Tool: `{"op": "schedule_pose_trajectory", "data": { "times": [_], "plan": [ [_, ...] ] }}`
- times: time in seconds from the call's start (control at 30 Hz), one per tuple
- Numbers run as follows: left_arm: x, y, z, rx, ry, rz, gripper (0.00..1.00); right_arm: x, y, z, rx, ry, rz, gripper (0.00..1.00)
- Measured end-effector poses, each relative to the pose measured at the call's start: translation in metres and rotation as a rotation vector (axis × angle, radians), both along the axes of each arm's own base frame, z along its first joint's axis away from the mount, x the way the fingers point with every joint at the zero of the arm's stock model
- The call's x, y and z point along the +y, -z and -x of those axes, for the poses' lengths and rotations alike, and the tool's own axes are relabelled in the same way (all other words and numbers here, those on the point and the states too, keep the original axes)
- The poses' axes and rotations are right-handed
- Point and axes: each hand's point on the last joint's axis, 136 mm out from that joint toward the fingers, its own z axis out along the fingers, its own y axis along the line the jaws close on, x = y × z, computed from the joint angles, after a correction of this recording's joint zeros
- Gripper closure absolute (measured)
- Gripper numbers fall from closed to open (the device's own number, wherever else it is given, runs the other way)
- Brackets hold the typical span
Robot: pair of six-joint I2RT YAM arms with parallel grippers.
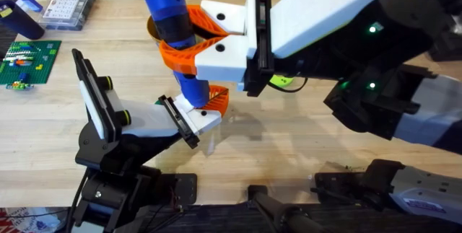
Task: Pick up the gripper from the table and insert it into the empty holder that is missing its gripper. Then pick up a screw, insert it into the mounting hole, and use the screwdriver to tighten it. Finally, clean up the table by picking up the vegetable and placing it into the bucket.
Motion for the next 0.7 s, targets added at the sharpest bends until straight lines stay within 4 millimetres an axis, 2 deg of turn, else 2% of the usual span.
{"op": "schedule_pose_trajectory", "data": {
  "times": [0.17,0.23,0.27,0.3,0.43,0.7],
  "plan": [
    [0.0,0.0,0.0,0.002,-0.001,0.001,0.983,0.001,0.004,-0.001,0.005,-0.001,0.004,0.957],
    [0.0,0.0,0.0,0.003,-0.003,0.001,0.982,0.0,-0.005,-0.001,-0.031,-0.001,-0.034,0.957],
    [0.0,0.0,0.0,0.003,-0.003,0.001,0.982,-0.008,-0.021,-0.004,-0.089,0.02,-0.092,0.958],
    [0.0,0.0,0.0,0.003,-0.003,0.001,0.982,-0.01,-0.023,-0.006,-0.094,0.029,-0.096,0.958],
    [0.0,0.0,0.0,0.003,-0.003,0.002,0.982,-0.015,-0.021,-0.015,-0.089,0.053,-0.089,0.958],
    [0.0,0.0,0.0,0.003,-0.003,0.001,0.982,-0.016,-0.024,-0.015,-0.108,0.06,-0.1,0.958]
  ]
}}
